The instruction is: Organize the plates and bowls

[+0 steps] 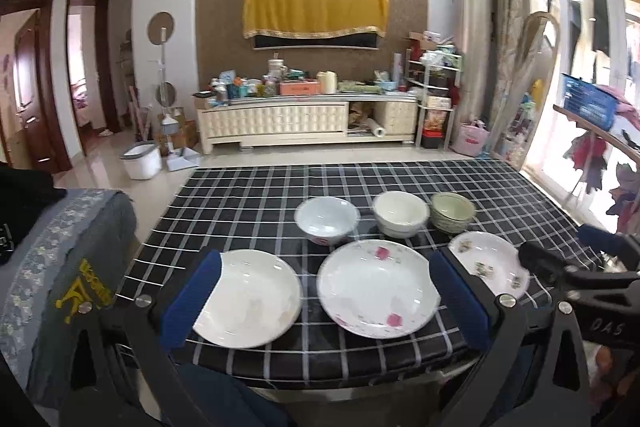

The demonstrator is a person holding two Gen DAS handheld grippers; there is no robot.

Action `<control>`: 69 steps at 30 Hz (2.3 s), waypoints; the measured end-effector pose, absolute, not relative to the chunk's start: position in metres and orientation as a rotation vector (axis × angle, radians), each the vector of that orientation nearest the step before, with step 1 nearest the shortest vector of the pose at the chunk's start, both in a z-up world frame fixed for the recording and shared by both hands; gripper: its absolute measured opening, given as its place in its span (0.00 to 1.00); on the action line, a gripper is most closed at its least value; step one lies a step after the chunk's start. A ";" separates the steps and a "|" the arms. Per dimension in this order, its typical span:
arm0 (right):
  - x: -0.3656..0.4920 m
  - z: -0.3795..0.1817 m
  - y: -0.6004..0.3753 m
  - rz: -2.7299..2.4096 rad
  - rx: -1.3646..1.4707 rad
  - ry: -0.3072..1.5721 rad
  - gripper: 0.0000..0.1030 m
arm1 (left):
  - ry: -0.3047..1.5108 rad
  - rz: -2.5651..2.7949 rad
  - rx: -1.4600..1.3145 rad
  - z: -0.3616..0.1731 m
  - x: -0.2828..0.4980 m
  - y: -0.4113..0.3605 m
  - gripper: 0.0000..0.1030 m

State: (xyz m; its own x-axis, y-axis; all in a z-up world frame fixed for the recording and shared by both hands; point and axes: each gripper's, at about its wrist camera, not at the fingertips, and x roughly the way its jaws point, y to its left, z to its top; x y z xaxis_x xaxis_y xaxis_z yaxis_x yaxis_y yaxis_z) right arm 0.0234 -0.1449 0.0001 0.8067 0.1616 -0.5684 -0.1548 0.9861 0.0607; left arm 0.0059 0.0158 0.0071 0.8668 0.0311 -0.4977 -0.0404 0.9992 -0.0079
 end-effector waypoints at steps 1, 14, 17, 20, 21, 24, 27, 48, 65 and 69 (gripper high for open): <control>0.030 0.002 -0.140 0.197 0.007 0.610 1.00 | 0.529 0.047 -0.027 0.008 0.010 0.022 1.00; 0.116 -0.014 -0.052 0.402 -0.102 0.701 1.00 | 0.636 0.224 -0.145 -0.004 0.062 0.117 1.00; 0.133 -0.028 -0.032 0.455 -0.117 0.738 1.00 | 0.686 0.249 -0.203 -0.020 0.072 0.139 1.00; 0.148 -0.041 -0.015 0.498 -0.112 0.787 1.00 | 0.734 0.273 -0.230 -0.037 0.082 0.160 1.00; 0.152 -0.045 -0.010 0.514 -0.114 0.799 1.00 | 0.754 0.277 -0.237 -0.043 0.086 0.165 1.00; 0.162 -0.060 0.007 0.543 -0.138 0.838 1.00 | 0.815 0.292 -0.270 -0.062 0.098 0.183 1.00; 0.174 -0.077 0.023 0.560 -0.166 0.881 0.94 | 0.883 0.285 -0.291 -0.084 0.109 0.196 1.00; 0.219 -0.174 0.058 0.583 -0.186 1.193 0.43 | 1.250 0.326 -0.371 -0.198 0.149 0.237 0.40; 0.212 -0.172 0.043 0.484 -0.029 1.169 0.19 | 1.209 0.249 -0.378 -0.186 0.151 0.237 0.18; 0.221 -0.173 0.047 0.488 -0.022 1.180 0.18 | 1.210 0.259 -0.390 -0.184 0.152 0.240 0.17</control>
State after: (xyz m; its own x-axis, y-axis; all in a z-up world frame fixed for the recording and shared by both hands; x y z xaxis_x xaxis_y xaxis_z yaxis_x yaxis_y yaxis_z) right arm 0.2205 0.0474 -0.1726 0.2895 0.3542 -0.8893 -0.3766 0.8962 0.2344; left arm 0.1525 0.2403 -0.1842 0.3363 -0.0120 -0.9417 -0.3972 0.9049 -0.1534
